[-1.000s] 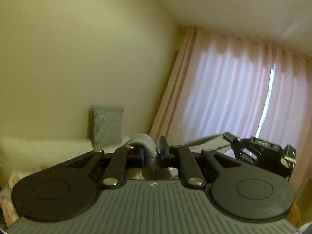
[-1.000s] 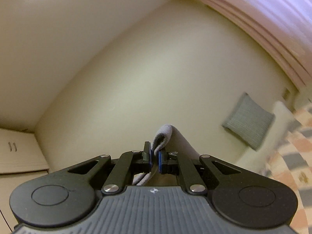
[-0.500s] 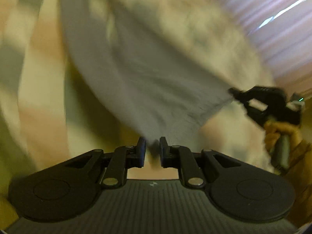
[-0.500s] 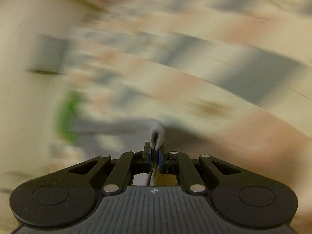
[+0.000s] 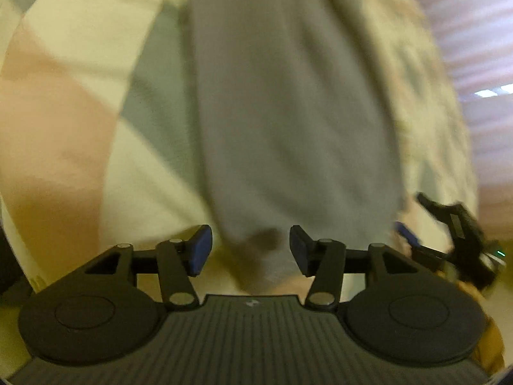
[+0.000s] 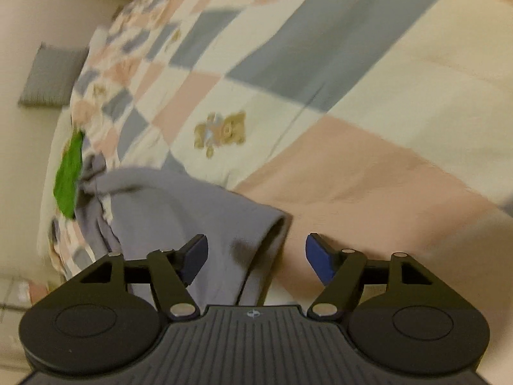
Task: Fold clothes
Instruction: 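Lay the grey pants flat on the duvet and open both grippers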
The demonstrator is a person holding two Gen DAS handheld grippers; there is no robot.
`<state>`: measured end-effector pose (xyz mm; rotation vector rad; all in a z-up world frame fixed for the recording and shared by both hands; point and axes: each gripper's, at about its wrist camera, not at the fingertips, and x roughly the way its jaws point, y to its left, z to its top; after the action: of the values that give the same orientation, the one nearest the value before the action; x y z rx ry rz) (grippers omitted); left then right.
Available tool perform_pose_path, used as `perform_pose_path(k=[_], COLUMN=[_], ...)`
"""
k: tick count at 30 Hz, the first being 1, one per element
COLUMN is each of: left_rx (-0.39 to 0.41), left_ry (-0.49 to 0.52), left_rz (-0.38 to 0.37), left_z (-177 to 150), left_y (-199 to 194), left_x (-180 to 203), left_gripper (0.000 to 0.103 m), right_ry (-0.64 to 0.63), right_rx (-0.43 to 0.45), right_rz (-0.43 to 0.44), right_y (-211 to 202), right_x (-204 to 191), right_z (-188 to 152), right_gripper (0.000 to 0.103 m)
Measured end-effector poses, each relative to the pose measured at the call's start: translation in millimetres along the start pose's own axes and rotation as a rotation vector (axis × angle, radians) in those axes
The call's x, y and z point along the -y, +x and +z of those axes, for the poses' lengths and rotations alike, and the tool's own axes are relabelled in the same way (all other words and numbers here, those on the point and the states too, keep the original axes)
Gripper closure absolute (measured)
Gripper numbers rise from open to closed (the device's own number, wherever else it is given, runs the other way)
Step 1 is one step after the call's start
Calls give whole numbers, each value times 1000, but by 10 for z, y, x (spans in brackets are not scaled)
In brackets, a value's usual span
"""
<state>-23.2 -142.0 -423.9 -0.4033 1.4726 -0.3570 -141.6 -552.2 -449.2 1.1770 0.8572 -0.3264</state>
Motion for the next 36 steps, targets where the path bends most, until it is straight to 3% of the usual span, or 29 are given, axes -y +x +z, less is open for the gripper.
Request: perform_pose_path(k=[3, 4, 5, 6, 7, 9, 13, 18, 24, 26, 27, 28, 31, 32, 34, 36], left_rx=[5, 1, -13, -35, -48, -23, -12, -168, -388, -459, -495, -524, -631, -632, -619, -596], left_ry=[-71, -78, -85, -84, -61, 49, 212, 435, 673, 730, 752, 776, 804, 818, 836, 849], left_rz=[-49, -67, -93, -125, -130, -97, -169, -270, -351, -350, -328, -299, -260, -266, -264, -252], left_z=[-25, -35, -42, -47, -53, -85, -288, -776, -1441, -1647, -1737, -1815, -1949, -1912, -1767, -1578], left_y=[69, 92, 117, 156, 170, 140, -77, -60, 370, 540, 633, 676, 631, 557, 396, 228], left_x=[-120, -132, -133, -119, -79, 89, 384, 934, 1586, 1717, 1732, 1714, 1515, 1465, 1380, 1304], left_gripper=[58, 60, 74, 99, 102, 103, 103, 103, 102, 101, 95, 90, 86, 86, 86, 83], right_ry=[-21, -31, -38, -33, -14, -27, -39, -20, 81, 123, 144, 150, 166, 172, 183, 194], right_rx=[-12, -9, -14, -27, -24, 4, 50, 128, 219, 235, 240, 251, 283, 293, 314, 335], right_rz=[50, 69, 70, 73, 73, 65, 65, -17, -154, -208, -238, -240, -247, -249, -253, -257], right_y=[-6, 6, 52, 50, 53, -64, -510, -1171, -1929, -1998, -2021, -2023, -2029, -2031, -2035, -2039], right_x=[-73, -103, -119, -118, -108, -132, -155, 71, 702, 914, 1019, 985, 885, 852, 785, 718], right_z=[-42, -62, -73, -96, -115, -148, -158, -86, 5, -8, -22, -130, -452, -560, -775, -990], right_gripper=[31, 41, 74, 78, 79, 82, 86, 86, 86, 85, 84, 77, 42, 27, 10, 13])
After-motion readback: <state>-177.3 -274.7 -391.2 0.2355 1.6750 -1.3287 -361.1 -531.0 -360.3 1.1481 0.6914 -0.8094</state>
